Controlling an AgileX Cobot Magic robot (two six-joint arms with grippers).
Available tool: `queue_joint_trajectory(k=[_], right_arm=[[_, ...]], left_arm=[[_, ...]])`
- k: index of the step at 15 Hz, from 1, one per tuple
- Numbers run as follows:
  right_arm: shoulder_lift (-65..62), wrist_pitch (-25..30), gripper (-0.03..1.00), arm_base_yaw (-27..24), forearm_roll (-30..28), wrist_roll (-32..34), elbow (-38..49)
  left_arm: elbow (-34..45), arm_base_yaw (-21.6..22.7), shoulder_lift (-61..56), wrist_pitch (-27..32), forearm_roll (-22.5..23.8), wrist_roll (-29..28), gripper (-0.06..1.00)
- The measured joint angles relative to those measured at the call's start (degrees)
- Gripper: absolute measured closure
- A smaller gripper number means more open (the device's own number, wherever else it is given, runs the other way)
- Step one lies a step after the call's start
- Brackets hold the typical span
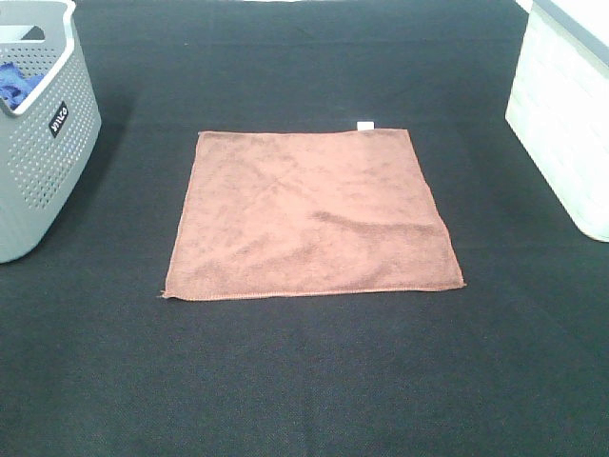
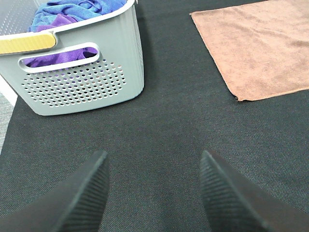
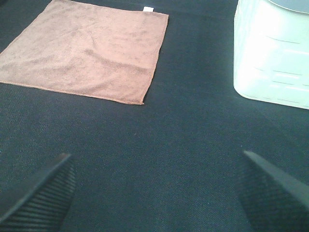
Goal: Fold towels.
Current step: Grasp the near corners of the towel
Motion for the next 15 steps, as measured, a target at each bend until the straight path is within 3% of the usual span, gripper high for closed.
queue_joint_trajectory(k=[15], right_arm=[[0.0, 0.0, 0.12, 0.0, 0.0, 0.0, 0.0]], left_arm=[[0.0, 0.0, 0.0, 0.0, 0.0, 0.0, 0.4]])
